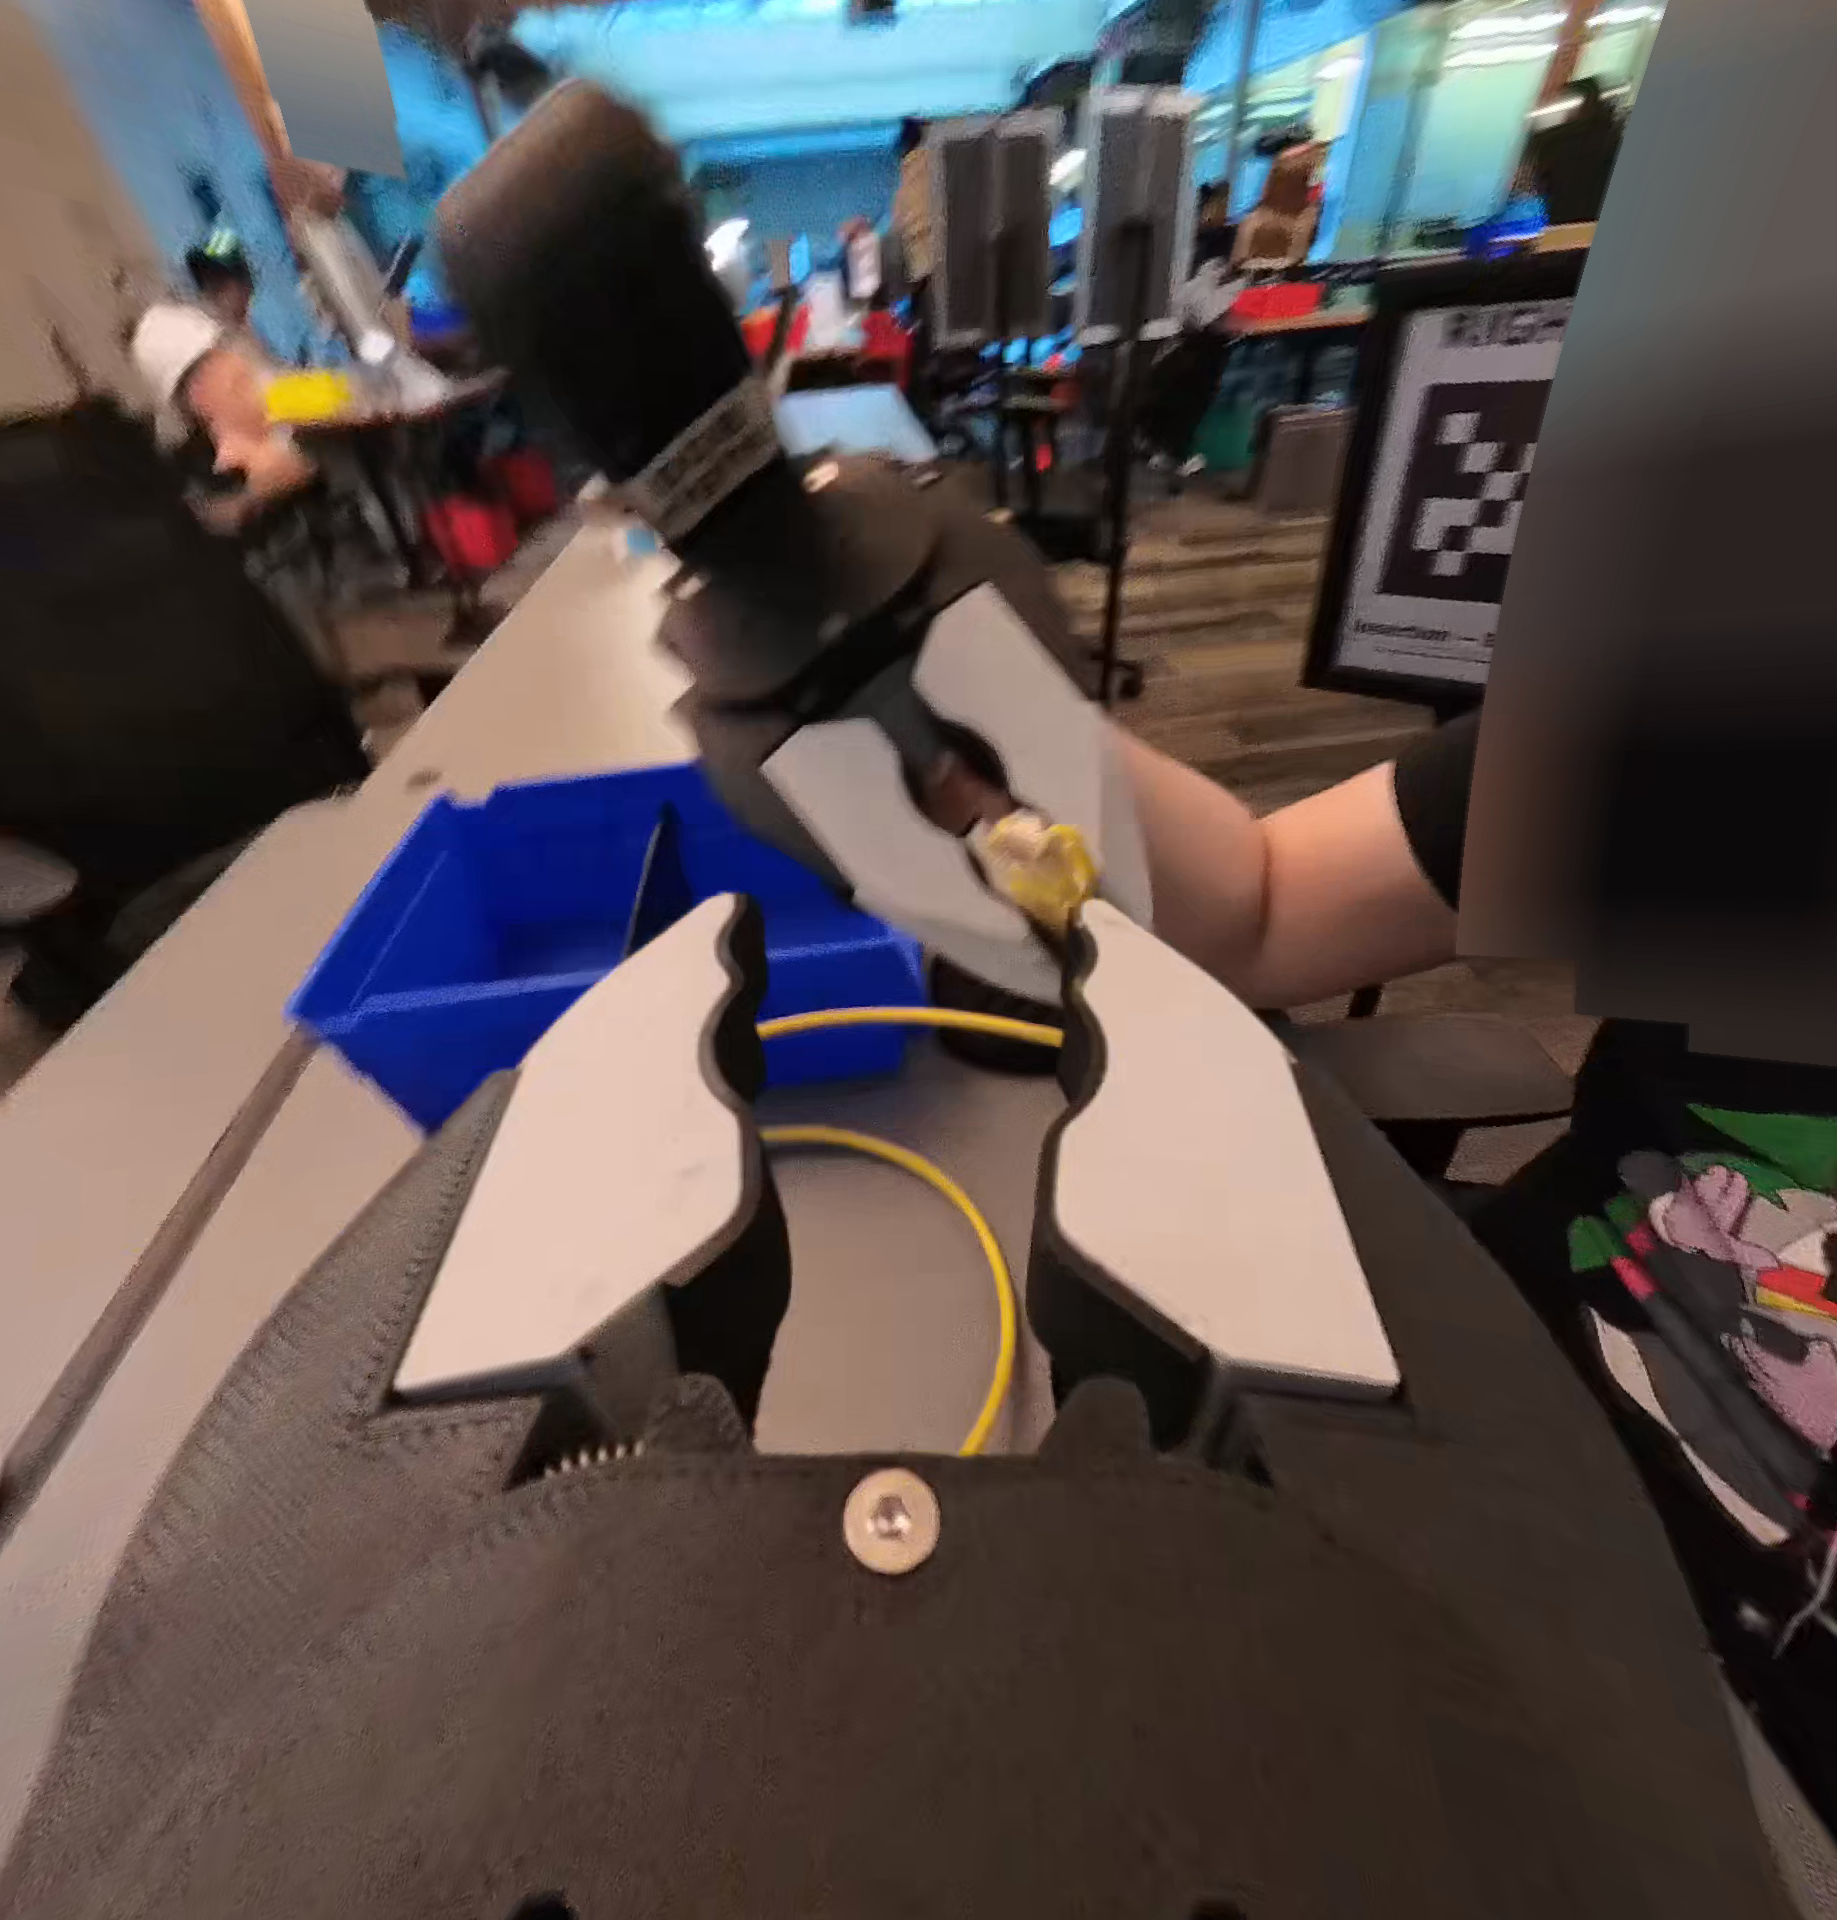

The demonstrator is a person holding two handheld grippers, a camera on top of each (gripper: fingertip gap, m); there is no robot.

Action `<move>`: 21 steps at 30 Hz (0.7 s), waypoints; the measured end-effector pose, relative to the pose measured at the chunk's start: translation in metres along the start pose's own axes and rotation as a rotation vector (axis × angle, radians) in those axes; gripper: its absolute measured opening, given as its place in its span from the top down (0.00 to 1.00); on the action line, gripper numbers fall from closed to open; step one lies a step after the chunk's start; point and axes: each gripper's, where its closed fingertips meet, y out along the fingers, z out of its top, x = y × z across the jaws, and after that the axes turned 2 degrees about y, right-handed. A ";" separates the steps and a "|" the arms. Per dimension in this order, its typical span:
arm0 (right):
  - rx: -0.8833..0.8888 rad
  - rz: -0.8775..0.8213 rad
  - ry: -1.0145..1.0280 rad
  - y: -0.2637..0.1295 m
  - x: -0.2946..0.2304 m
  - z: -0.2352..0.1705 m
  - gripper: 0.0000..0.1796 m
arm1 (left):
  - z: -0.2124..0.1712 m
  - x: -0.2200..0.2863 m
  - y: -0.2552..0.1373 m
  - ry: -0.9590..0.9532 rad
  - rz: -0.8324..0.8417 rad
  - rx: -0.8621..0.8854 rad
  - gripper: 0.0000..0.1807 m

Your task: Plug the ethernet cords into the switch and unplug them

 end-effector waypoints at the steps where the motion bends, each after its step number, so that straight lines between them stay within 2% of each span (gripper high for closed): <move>1: -0.019 0.035 -0.007 0.003 -0.004 -0.003 0.94 | 0.000 0.013 0.004 0.022 -0.066 0.018 0.72; 3: -0.048 0.080 -0.005 0.009 -0.007 -0.007 0.94 | -0.006 0.034 0.009 0.012 -0.203 0.001 0.77; 6: -0.083 0.096 0.009 0.015 -0.004 -0.013 0.94 | -0.013 0.038 0.015 -0.033 -0.252 -0.028 0.79; 8: -0.107 0.108 0.012 0.018 -0.002 -0.017 0.94 | -0.014 0.043 0.015 -0.044 -0.304 -0.017 0.87; 10: -0.114 0.132 0.005 0.019 -0.003 -0.018 0.94 | -0.022 0.043 0.016 -0.038 -0.314 -0.052 0.92; 15: -0.140 0.147 -0.031 0.023 -0.002 -0.022 0.94 | -0.026 0.044 0.014 0.014 -0.319 -0.078 0.93; 18: -0.030 -0.010 -0.061 0.008 0.016 -0.004 0.90 | -0.010 0.011 0.006 -0.032 -0.137 -0.032 0.93; 21: 0.160 -0.412 -0.110 -0.034 0.048 0.030 0.84 | 0.012 -0.030 -0.020 -0.108 0.053 0.128 0.94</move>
